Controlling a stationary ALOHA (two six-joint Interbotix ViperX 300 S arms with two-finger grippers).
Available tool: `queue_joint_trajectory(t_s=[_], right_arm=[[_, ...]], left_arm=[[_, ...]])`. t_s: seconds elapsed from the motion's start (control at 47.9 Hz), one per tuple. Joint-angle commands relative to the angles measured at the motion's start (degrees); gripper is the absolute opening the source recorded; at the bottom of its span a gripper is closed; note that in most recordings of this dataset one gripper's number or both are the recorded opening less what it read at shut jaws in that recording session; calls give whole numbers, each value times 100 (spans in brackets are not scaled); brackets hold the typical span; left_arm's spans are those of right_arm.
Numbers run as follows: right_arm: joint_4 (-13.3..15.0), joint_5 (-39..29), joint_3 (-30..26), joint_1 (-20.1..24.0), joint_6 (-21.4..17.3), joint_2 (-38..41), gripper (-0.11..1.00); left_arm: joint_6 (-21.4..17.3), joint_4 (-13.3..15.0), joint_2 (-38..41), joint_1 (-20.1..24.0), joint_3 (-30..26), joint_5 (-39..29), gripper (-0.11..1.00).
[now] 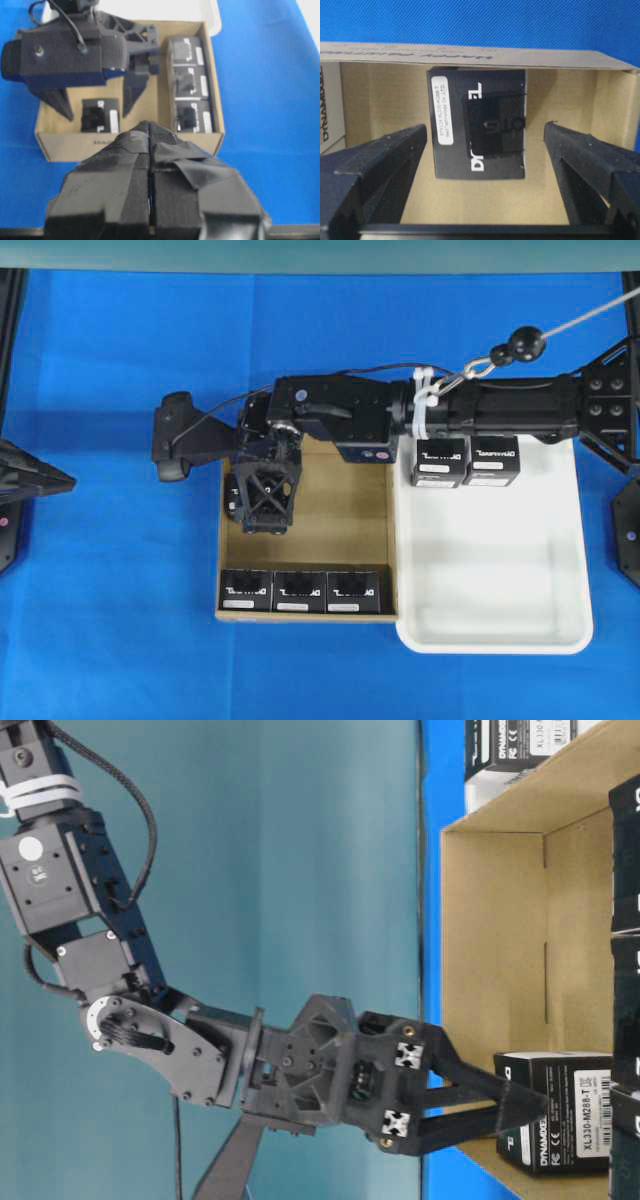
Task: Pick the box from inside the cardboard box.
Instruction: 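Lift the grasped package up out of the cardboard box, then carry the package right over the white tray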
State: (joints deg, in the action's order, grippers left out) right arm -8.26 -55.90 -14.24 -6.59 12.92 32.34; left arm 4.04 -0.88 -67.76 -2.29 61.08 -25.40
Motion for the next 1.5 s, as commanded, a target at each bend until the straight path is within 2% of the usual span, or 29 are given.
queue_joint_trajectory(t_s=[0.0,0.605,0.689,0.814,1.064,1.294,1.481], right_arm=[[-35,88,0,70,9,70,100],[-35,281,0,114,-79,272,98],[-35,264,0,114,-70,272,89],[-35,246,0,114,-70,272,62],[-114,220,-44,132,-70,229,61],[-193,-448,-325,105,-79,-299,61],[-176,-1433,-932,-35,-44,-914,61]], left_arm=[[0,-9,70,-9,-149,53,-7],[0,-9,70,-9,-149,53,-7],[0,-9,70,-9,-149,44,-7],[0,-9,70,-9,-149,44,-7],[0,-9,70,-9,-158,53,-7],[0,-9,70,-9,-158,44,-7],[9,-9,62,-9,-167,53,-7]])
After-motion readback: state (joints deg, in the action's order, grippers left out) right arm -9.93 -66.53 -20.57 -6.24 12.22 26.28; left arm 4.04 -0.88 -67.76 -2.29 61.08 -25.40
